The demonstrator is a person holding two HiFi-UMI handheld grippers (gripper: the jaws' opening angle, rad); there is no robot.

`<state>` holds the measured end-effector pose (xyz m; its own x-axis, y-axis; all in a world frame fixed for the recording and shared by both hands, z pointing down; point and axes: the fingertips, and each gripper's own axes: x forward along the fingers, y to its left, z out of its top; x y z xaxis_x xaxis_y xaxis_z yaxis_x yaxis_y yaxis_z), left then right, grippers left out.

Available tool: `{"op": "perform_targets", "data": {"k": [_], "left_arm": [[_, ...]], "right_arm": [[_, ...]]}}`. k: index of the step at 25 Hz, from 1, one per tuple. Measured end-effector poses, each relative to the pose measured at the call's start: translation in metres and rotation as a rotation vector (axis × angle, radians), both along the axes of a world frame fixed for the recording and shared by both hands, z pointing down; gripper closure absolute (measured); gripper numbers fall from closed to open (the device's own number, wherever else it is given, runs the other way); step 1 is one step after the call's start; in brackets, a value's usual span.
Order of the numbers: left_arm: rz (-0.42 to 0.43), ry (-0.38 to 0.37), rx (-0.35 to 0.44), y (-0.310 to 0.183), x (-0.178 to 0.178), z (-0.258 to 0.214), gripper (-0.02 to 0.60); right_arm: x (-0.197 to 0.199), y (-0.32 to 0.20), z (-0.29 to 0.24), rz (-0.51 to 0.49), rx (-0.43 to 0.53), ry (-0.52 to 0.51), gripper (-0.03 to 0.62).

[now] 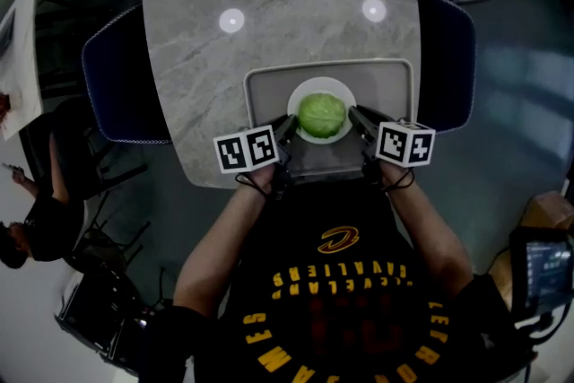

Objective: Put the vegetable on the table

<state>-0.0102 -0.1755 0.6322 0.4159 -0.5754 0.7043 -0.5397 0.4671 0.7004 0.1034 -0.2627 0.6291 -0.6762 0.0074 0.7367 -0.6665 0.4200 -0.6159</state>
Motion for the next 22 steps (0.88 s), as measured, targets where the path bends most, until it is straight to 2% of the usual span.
{"op": "perform_targets", "data": {"k": [7,10,14,22], "left_arm": [[-0.094,0.066,-0.042,0.005,-0.007,-0.002,0.545],[-0.098,0.072,-0.045,0.005,-0.003,-0.002,0.547],[-0.114,0.054,-0.038,0.002,-0.002,-0.006,0.548],[-0.244,0.064,-0.003,0.007,-0.015,-0.021,0.551]], "right_arm": [[-0.008,0.000,0.000,0.014,-0.107,-0.023,0.553],[-0.003,0.000,0.004,0.019,-0.139,-0.038,0.553],[-0.004,-0.003,0.003,0.003,-0.150,-0.060,0.553],[-0.024,-0.009,-0.007,-0.063,-0.143,-0.106,0.553]]}}
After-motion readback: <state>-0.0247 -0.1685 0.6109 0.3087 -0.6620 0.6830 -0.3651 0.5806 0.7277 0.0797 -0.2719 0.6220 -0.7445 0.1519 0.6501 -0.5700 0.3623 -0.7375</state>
